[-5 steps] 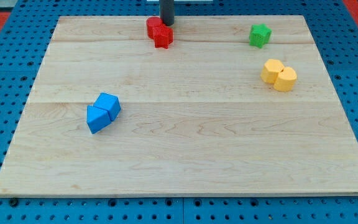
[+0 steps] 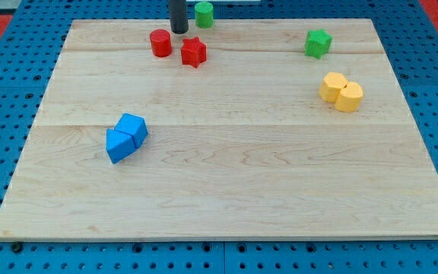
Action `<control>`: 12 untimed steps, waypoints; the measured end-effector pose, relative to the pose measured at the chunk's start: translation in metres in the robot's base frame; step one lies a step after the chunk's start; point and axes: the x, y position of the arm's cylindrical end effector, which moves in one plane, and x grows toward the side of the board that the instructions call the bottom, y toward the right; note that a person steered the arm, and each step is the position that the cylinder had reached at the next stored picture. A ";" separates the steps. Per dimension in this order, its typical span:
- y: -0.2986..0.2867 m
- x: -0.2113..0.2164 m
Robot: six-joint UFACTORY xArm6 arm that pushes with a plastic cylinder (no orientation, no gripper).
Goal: Push the red circle down a bit
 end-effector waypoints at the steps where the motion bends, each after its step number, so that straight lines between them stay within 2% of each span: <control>1: 0.001 -0.011; 4: 0.000 -0.012; 5: -0.021 -0.013; 6: -0.068 -0.014; 7: -0.084 0.000; 8: -0.051 0.011; 9: -0.048 0.030; 12: -0.048 0.032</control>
